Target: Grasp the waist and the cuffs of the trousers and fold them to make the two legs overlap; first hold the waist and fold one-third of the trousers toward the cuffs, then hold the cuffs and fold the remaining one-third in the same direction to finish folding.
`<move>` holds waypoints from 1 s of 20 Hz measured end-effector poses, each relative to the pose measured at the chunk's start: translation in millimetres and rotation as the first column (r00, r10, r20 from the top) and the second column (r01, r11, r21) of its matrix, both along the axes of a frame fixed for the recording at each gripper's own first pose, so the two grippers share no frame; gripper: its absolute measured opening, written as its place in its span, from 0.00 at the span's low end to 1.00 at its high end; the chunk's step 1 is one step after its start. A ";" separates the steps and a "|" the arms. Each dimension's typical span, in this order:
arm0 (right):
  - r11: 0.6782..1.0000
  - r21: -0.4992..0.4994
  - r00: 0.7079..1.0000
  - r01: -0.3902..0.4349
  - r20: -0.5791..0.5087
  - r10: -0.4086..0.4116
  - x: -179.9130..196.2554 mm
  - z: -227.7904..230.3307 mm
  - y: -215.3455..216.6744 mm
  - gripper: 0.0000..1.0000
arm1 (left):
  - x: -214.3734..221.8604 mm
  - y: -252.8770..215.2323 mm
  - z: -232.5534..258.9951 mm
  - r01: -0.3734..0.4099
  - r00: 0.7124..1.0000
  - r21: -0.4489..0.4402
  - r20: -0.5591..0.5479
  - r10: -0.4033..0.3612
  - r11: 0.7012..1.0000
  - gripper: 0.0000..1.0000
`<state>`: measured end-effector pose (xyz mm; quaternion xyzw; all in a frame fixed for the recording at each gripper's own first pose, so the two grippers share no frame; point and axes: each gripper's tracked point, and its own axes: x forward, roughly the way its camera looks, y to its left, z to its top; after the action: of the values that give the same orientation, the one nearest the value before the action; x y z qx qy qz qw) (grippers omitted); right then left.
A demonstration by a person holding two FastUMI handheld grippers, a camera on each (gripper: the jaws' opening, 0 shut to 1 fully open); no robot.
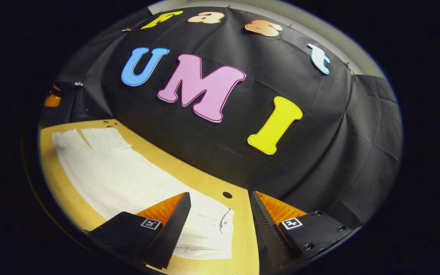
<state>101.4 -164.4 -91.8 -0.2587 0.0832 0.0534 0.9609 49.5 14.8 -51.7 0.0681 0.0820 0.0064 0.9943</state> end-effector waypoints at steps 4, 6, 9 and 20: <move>0.962 -0.205 0.973 -0.179 -0.183 0.142 1.6 -69.3 -26.1 0.97 | -2.5 4.0 -27.2 -0.042 0.997 0.002 -0.070 0.042 0.999 0.97; 0.932 -0.258 0.945 -0.254 -0.270 0.183 -1.8 -99.7 -38.0 0.97 | -2.7 3.4 -34.8 -0.056 0.994 0.018 -0.090 0.058 0.998 0.97; 0.889 -0.307 0.904 -0.341 -0.367 0.221 -9.0 -131.8 -57.3 0.97 | -0.2 3.2 -47.3 -0.079 0.989 0.025 -0.121 0.081 0.997 0.97; 0.740 -0.418 0.788 -0.526 -0.568 0.238 -25.8 -224.5 -103.0 0.97 | -18.3 1.8 -75.6 -0.153 0.964 0.093 -0.206 0.170 0.984 0.99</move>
<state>75.6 -267.4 -316.3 -0.5168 0.2728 0.2919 0.7572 31.2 16.5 -127.3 0.0993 0.1931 0.0832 0.9726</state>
